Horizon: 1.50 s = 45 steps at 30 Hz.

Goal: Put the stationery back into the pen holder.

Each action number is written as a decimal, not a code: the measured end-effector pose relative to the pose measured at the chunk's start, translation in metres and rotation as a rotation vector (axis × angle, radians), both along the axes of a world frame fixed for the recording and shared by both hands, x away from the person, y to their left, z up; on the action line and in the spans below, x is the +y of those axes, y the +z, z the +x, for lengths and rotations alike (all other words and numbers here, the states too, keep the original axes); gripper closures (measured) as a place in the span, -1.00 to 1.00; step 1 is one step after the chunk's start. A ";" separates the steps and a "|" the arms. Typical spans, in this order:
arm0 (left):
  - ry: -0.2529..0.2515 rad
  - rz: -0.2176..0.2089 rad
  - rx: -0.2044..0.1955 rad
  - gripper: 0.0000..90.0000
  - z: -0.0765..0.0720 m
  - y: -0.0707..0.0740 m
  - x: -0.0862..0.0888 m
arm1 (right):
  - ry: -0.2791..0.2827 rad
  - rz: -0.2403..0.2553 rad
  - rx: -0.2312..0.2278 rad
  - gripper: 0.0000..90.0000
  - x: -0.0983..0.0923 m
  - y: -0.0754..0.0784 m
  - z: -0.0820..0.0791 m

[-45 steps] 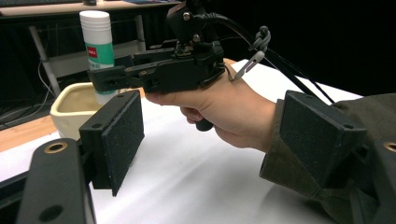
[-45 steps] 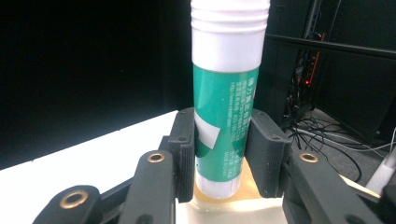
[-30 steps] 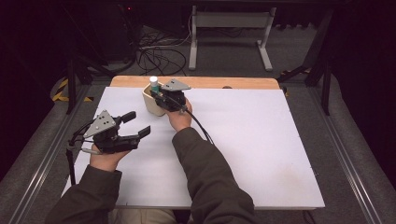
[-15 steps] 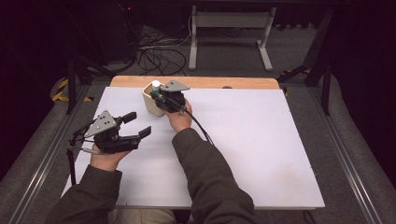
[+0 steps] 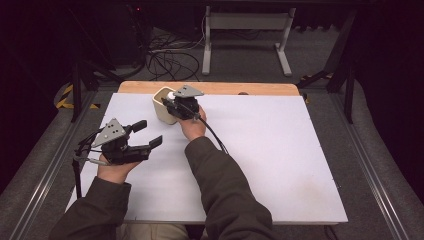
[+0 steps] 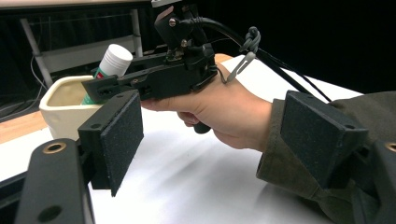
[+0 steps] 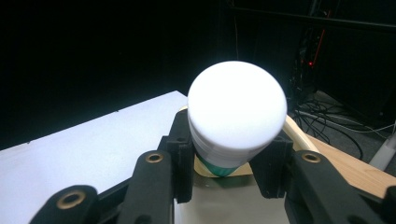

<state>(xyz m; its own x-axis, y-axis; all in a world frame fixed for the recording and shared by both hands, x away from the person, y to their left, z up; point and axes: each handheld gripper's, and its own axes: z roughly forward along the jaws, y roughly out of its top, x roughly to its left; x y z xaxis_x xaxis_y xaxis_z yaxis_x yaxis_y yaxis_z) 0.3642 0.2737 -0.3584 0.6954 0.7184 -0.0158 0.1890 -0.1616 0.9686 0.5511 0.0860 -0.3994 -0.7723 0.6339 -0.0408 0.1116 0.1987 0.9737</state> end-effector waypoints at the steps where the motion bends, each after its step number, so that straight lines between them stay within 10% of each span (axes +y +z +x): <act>1: 0.000 0.001 -0.001 -0.50 0.000 0.000 0.000 | -0.002 0.001 -0.001 0.43 0.000 0.000 0.000; 45: 0.003 0.006 0.008 -0.52 0.001 -0.003 -0.005 | 0.055 0.038 0.013 -0.13 -0.022 0.019 -0.024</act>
<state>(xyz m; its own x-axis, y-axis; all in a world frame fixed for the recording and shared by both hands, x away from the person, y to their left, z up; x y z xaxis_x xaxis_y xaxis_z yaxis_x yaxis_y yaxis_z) 0.3651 0.2692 -0.3613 0.6932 0.7205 -0.0173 0.1972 -0.1665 0.9661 0.5273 0.0643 -0.3807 -0.8066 0.5911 -0.0074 0.1141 0.1680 0.9792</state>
